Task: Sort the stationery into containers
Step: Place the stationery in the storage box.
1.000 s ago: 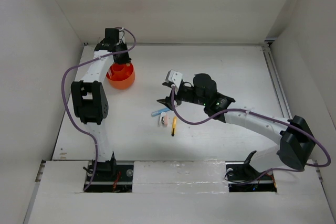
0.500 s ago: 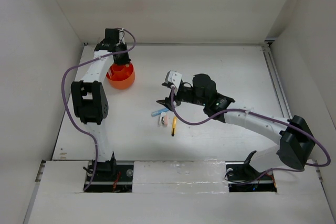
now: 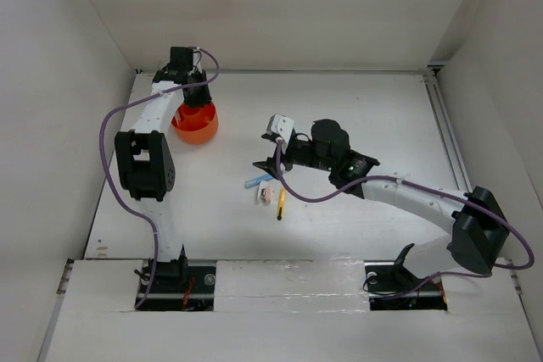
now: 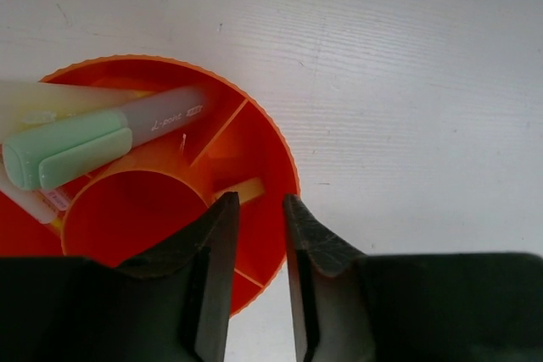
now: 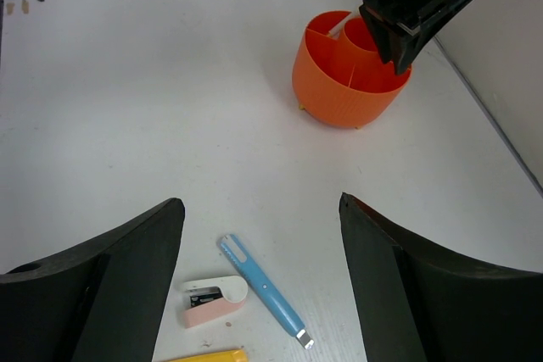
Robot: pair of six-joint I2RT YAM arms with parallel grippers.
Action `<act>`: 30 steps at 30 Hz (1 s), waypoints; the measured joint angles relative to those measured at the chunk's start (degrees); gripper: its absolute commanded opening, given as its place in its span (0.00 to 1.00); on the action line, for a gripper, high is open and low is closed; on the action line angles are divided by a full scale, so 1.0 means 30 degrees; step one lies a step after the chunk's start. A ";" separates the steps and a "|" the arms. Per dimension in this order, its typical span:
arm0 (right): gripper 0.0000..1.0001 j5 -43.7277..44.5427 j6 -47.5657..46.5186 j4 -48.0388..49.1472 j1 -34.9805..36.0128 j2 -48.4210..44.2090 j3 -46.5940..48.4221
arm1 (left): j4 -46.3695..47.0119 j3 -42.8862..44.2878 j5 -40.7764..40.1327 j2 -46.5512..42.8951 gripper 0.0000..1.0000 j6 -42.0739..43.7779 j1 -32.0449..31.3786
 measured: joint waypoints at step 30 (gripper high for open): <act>1.00 1.3129 0.8371 -0.9180 0.1581 0.4291 0.4342 | -0.0051 -0.2164 -0.1574 -0.8845 1.00 -0.4269 -0.0117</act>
